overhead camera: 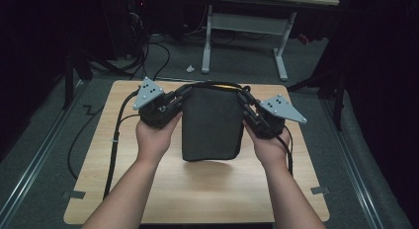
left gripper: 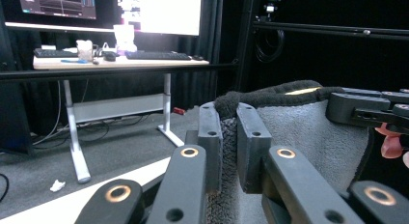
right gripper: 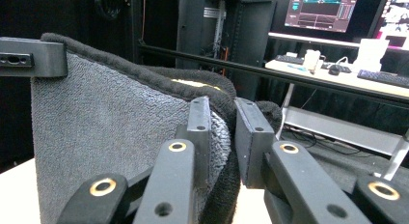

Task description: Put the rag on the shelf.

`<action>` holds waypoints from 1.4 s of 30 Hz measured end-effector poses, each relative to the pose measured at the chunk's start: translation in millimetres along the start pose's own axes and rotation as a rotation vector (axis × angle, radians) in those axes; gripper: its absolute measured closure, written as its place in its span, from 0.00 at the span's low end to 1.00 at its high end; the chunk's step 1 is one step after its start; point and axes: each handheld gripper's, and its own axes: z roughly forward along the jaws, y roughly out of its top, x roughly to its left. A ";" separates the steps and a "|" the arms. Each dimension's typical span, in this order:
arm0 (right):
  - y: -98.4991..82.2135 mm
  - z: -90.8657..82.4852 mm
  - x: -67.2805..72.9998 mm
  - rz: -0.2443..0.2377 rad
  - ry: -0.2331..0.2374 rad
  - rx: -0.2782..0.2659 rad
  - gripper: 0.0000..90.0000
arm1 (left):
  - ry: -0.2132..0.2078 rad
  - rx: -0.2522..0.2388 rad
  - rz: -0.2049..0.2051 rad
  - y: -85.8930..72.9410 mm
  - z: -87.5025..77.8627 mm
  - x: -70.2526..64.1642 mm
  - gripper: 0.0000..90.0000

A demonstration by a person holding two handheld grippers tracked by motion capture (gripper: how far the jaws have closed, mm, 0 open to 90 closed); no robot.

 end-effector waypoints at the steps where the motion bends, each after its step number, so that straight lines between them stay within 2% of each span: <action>1: 0.7 0.3 -0.8 -0.003 0.000 -0.003 0.87 | -0.001 -0.002 0.000 0.3 0.6 0.0 0.91; 10: 3.2 9.4 -3.5 0.002 -0.009 0.003 0.87 | 0.011 0.005 0.001 1.1 10.0 8.6 0.91; 16: 11.5 22.5 -8.6 0.002 -0.015 0.009 0.87 | 0.019 0.006 0.007 11.6 21.4 17.8 0.91; 24: 24.1 41.3 -18.7 -0.010 -0.030 0.009 0.87 | 0.046 0.010 0.038 23.3 38.3 29.3 0.91; 30: 29.2 53.9 -27.5 -0.028 -0.033 0.009 0.87 | 0.067 0.037 0.063 28.3 53.0 37.5 0.91; 35: 27.2 68.4 -36.8 -0.050 -0.038 0.029 0.87 | 0.082 0.063 0.082 30.7 66.9 43.6 0.91; 38: 21.2 78.8 -41.2 -0.064 -0.047 0.062 0.87 | 0.087 0.094 0.099 26.7 76.9 48.4 0.91; 42: 11.8 90.9 -46.9 -0.063 -0.042 0.093 0.87 | 0.093 0.150 0.093 15.8 88.6 57.7 0.91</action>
